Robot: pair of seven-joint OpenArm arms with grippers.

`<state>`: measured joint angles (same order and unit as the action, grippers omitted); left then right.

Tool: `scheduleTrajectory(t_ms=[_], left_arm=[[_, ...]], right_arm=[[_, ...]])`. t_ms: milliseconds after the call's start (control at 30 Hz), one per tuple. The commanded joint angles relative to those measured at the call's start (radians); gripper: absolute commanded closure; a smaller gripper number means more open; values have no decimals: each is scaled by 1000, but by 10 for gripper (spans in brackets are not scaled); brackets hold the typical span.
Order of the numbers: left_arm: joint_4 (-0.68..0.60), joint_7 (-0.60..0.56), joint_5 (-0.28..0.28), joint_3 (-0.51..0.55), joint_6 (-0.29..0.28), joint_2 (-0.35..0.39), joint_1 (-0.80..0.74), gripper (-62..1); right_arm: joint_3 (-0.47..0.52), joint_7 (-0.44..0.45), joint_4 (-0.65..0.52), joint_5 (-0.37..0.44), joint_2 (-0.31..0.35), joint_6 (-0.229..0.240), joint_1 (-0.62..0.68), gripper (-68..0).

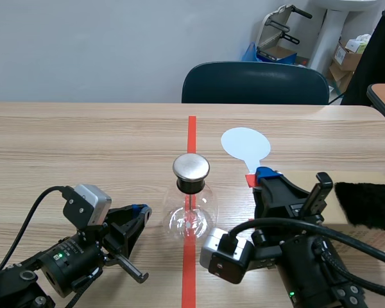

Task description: Do the electroscope experiment

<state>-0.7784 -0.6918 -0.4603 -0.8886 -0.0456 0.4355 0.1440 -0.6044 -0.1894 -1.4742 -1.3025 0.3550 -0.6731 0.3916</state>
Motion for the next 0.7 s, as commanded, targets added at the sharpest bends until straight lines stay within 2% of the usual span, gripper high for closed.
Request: scheduleTrajectory(t_ms=[0, 433, 667], left_arm=[[-13, -13, 1, 3, -1, -2, 0, -32], [-13, -14, 2, 3, -2, -2, 0, -32], [-13, -14, 13, 3, -16, -3, 6, -32]], right_arm=[[9, -6, -8, -8, 2, -15, -9, -17], [9, 30, -8, -8, 2, -19, -9, -17], [10, 108, -8, -8, 2, -22, -9, -17]])
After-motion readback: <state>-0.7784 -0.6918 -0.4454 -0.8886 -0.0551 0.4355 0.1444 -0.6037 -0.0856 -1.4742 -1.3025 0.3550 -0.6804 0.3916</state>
